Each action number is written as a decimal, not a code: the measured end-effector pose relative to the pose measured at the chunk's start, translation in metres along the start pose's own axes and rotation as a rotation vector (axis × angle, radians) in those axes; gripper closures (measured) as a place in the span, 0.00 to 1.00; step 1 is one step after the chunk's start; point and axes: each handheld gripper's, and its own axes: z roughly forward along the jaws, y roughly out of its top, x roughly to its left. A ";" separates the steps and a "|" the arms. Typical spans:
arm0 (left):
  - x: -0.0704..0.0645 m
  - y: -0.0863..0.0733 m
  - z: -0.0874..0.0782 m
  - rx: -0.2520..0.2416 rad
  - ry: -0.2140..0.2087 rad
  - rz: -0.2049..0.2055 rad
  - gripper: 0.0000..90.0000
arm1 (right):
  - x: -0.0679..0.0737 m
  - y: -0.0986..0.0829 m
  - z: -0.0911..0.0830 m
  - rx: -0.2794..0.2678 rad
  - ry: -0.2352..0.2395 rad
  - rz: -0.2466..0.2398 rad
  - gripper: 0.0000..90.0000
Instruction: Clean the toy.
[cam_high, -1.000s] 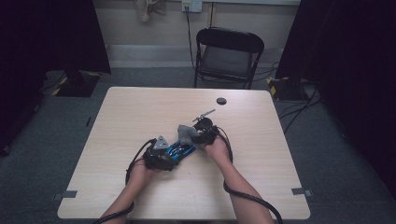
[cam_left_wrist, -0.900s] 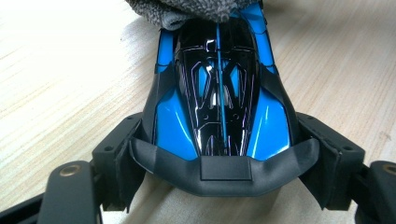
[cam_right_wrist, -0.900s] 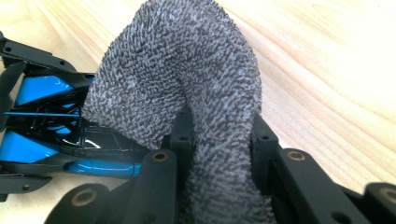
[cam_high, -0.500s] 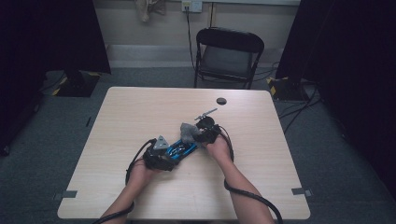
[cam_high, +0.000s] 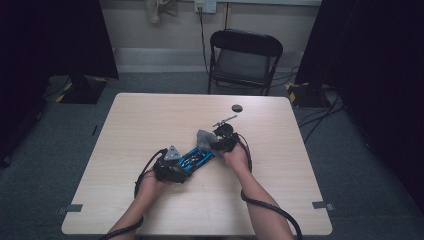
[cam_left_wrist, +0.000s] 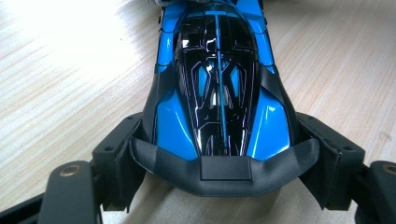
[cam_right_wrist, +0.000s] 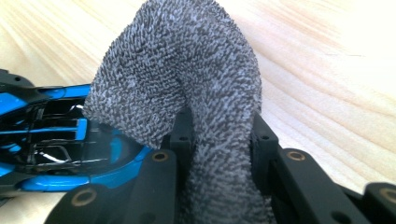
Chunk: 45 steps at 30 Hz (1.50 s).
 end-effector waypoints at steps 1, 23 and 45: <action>0.000 0.000 0.000 0.000 0.000 0.000 0.27 | -0.001 0.000 0.000 0.000 -0.007 -0.002 0.78; 0.000 0.000 0.000 0.000 0.000 0.000 0.27 | -0.020 -0.004 -0.020 -0.036 -0.051 0.029 0.78; 0.000 0.000 0.000 0.002 -0.001 0.002 0.27 | 0.032 -0.002 -0.042 -0.063 0.048 -0.105 0.77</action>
